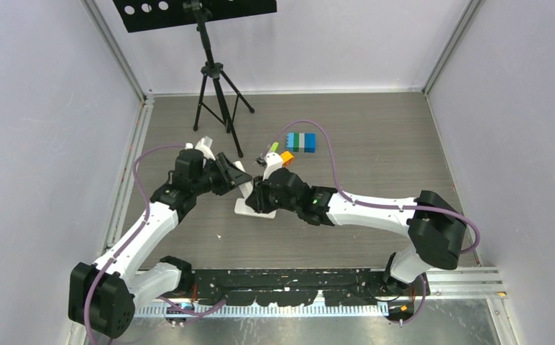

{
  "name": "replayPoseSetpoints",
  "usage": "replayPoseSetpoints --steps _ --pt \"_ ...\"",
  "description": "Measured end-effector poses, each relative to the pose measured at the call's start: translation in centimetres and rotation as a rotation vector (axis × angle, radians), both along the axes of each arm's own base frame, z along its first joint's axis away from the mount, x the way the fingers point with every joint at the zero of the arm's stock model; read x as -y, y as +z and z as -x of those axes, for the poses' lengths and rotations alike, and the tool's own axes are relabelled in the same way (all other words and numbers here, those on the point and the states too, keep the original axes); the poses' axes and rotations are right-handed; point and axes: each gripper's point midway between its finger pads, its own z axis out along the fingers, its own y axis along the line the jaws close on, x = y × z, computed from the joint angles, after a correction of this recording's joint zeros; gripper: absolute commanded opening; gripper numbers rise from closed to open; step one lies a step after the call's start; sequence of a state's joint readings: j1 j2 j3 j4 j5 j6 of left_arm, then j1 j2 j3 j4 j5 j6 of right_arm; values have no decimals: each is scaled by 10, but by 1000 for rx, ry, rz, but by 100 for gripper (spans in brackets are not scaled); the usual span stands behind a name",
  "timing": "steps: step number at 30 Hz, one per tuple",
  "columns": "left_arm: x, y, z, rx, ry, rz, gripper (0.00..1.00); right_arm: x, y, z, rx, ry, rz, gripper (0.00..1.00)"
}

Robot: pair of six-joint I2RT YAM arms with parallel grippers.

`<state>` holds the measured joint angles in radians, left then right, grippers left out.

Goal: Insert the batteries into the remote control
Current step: Adjust the remote control.

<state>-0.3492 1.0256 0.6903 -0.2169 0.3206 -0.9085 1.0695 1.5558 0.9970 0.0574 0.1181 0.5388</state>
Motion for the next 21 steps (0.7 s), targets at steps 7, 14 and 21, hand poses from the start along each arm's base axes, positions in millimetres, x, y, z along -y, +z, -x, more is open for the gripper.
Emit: replayPoseSetpoints --steps 7,14,21 --pt "-3 18 -3 47 -52 94 79 1 16 -5 -89 70 -156 11" --pt "4 56 10 215 -178 233 77 23 62 -8 -163 140 -372 11" --pt "19 95 29 338 -338 340 70 20 108 15 -244 296 -602 10"
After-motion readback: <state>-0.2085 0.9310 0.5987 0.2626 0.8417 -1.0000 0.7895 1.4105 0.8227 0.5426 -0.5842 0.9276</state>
